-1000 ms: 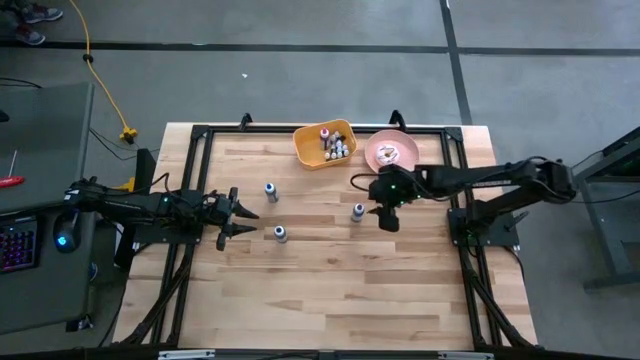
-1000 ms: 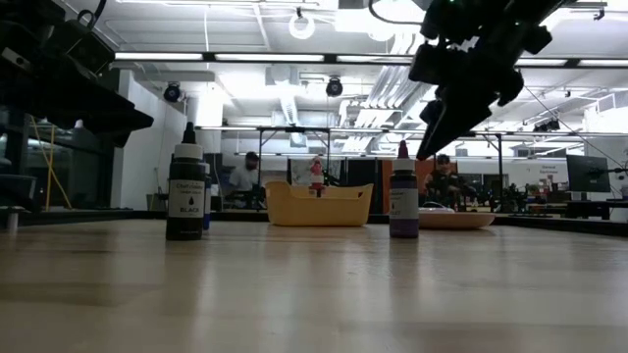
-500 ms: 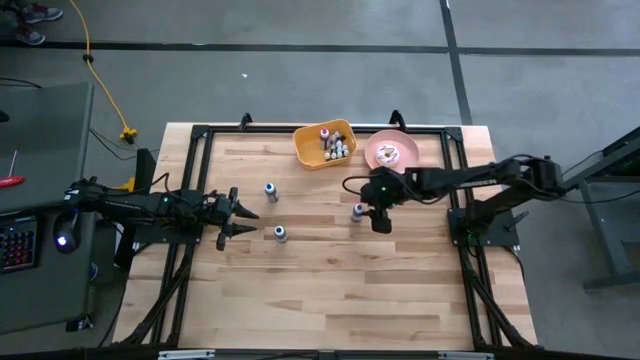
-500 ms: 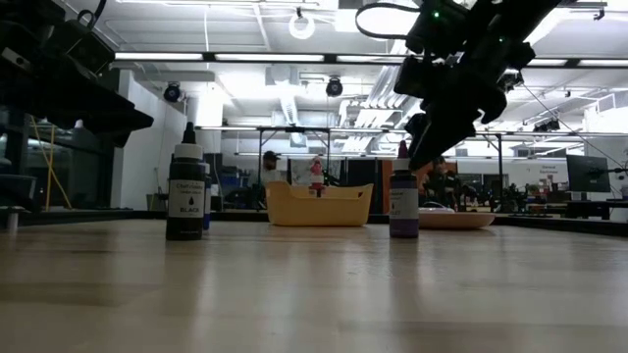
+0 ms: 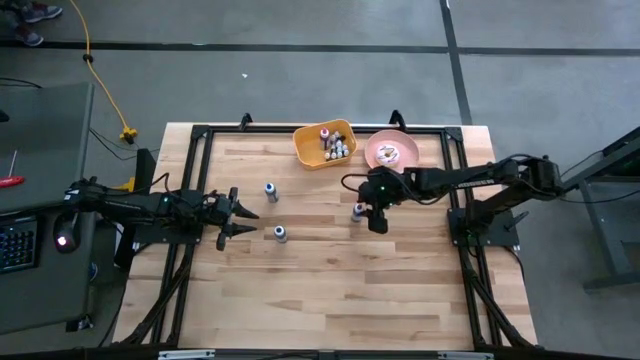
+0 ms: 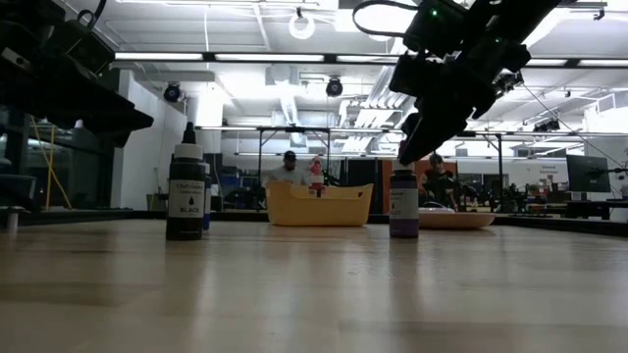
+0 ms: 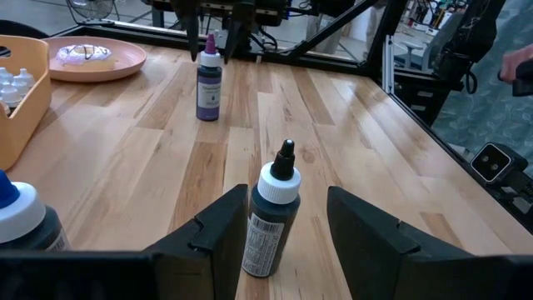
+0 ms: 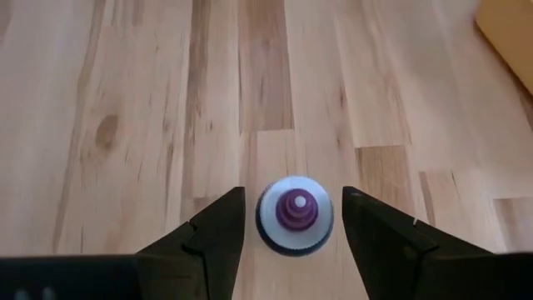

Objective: Pick & Place food coloring
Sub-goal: Put the big violet food coloring bottle into the yellow bin

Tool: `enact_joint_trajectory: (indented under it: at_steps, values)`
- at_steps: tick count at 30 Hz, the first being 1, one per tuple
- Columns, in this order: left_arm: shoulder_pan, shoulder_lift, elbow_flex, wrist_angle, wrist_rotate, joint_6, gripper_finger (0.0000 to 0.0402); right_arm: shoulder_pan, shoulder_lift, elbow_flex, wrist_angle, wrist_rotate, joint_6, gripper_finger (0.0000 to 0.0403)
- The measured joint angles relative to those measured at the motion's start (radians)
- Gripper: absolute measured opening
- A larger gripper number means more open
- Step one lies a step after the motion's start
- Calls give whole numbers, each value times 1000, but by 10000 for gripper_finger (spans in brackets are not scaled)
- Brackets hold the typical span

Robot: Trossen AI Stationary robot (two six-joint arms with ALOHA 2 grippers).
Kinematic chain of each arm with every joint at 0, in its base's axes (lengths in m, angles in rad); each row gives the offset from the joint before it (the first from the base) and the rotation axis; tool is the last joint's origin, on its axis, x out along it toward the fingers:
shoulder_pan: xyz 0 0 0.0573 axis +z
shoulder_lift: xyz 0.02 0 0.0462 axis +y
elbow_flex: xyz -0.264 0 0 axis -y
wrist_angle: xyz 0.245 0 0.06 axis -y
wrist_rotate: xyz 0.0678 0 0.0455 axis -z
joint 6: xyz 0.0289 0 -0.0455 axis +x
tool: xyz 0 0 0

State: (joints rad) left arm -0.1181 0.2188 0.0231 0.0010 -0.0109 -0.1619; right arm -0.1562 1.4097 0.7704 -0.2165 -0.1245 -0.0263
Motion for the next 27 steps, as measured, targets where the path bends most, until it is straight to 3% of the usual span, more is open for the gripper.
enact_joint_trajectory:
  at_steps: [11, 27]
  values:
    - [0, 0, 0, 0, 0, 0, 163, 0, 0, 0, -4, -34, 26, 185]
    - [0, 0, 0, 0, 0, 0, 163, 0, 0, 0, -3, -36, 26, 114]
